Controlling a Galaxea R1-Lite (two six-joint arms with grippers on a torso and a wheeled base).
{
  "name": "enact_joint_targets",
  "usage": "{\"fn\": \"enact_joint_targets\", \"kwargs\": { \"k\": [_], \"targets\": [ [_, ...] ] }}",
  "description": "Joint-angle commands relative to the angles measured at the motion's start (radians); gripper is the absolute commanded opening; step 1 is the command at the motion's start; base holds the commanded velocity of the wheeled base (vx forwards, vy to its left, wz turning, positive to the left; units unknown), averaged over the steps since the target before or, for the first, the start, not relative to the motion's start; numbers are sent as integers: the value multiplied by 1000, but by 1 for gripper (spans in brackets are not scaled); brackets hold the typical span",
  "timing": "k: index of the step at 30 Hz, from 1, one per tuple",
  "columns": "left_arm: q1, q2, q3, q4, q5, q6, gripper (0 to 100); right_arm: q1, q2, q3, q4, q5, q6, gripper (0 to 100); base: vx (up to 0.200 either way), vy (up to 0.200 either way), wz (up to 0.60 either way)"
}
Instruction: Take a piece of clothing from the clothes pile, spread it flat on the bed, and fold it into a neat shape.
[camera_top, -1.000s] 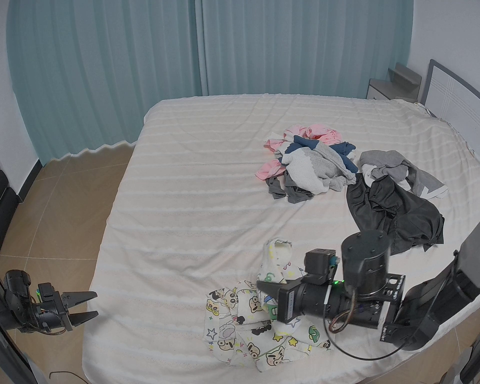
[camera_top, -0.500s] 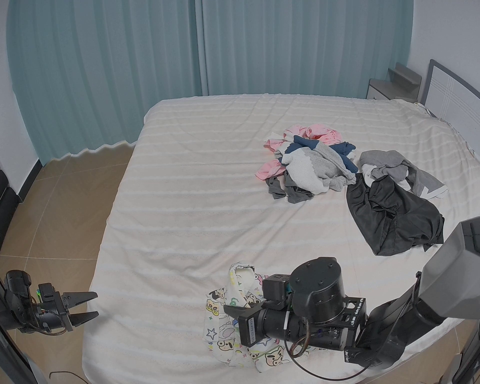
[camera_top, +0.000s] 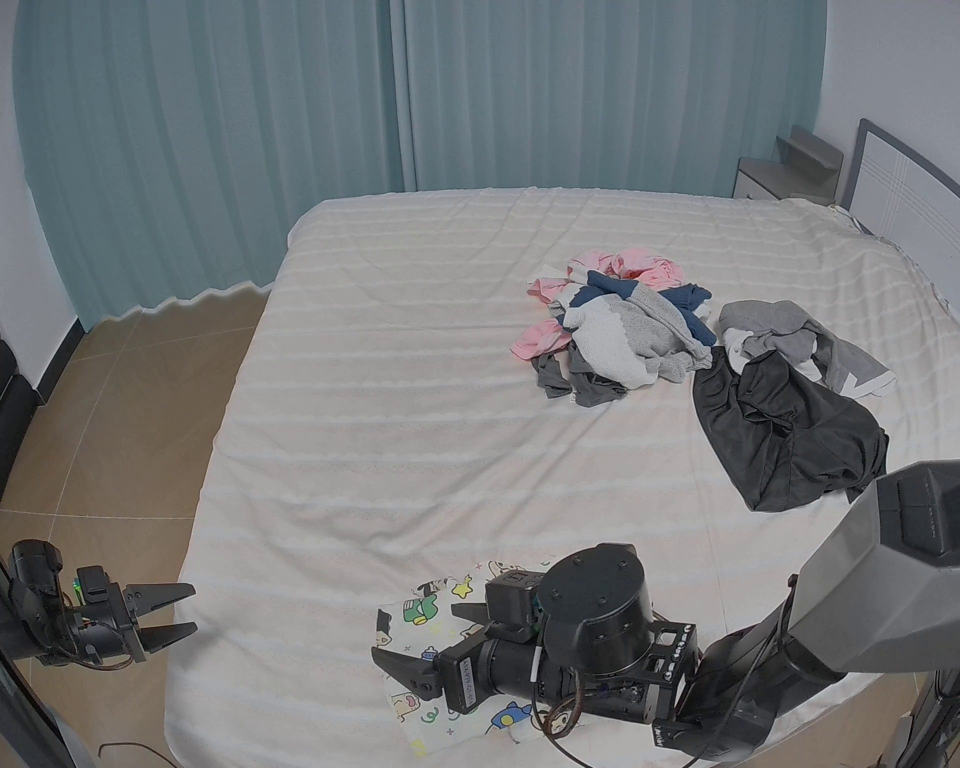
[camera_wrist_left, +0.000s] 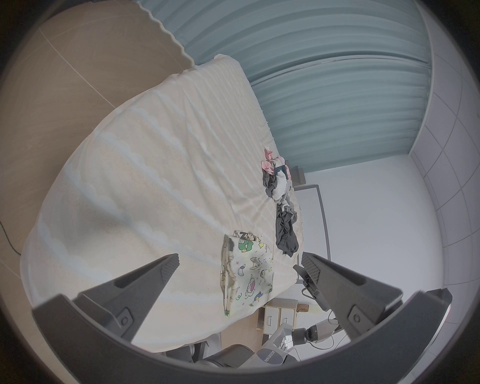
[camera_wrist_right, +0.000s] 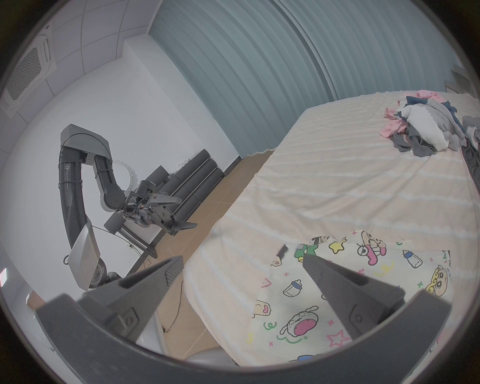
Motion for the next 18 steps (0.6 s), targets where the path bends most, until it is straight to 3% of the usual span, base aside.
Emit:
{"fn": "enact_joint_targets", "kwargs": {
  "k": [1, 7, 11, 18],
  "targets": [
    [1, 1, 0, 0, 1, -1, 100, -1, -1, 2, -4, -17, 0, 100, 0, 0, 0],
    [-1, 1, 0, -1, 1, -1, 100, -62, -4, 17, -3, -69, 0, 100, 0, 0, 0],
    [-2, 3, 2, -1, 4, 1, 100, -156, -18, 58, -4, -69, 6, 100, 0, 0, 0],
    [-4, 24, 6, 0, 28, 58, 100, -345, -93, 195, 13, -46, 98, 100, 0, 0, 0]
  ]
}}
